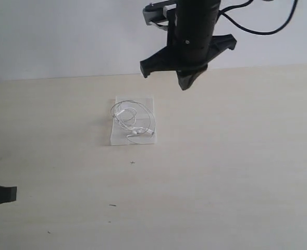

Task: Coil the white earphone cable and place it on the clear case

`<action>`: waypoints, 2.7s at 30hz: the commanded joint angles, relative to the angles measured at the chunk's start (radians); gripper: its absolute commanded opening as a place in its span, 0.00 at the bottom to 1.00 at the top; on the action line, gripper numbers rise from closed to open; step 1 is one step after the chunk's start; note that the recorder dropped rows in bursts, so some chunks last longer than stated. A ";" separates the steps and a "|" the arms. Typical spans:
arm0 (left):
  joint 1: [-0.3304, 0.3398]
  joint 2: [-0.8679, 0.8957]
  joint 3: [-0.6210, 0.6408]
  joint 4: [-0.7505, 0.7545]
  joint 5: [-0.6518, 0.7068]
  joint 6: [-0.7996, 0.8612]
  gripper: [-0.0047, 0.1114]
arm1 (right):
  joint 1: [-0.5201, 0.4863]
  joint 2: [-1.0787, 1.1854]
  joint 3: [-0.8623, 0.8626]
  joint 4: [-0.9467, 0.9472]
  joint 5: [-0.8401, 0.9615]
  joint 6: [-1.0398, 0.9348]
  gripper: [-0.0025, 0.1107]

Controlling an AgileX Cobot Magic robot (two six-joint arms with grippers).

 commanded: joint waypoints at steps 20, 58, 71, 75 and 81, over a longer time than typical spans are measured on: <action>0.004 -0.004 0.003 0.012 0.000 -0.024 0.04 | -0.001 -0.886 0.700 0.193 -0.198 -0.007 0.02; 0.004 -0.004 0.003 0.012 -0.005 -0.020 0.04 | -0.550 -1.981 1.805 0.156 -0.932 -0.213 0.02; 0.004 -0.004 0.003 0.012 -0.005 -0.020 0.04 | -0.550 -1.981 1.805 0.196 -0.934 -0.264 0.02; 0.004 -0.004 0.003 0.012 -0.005 -0.020 0.04 | -0.550 -1.981 1.805 0.196 -0.930 -0.245 0.02; 0.004 -0.004 0.003 0.012 -0.005 -0.020 0.04 | -0.550 -1.981 1.805 0.196 -0.930 -0.236 0.02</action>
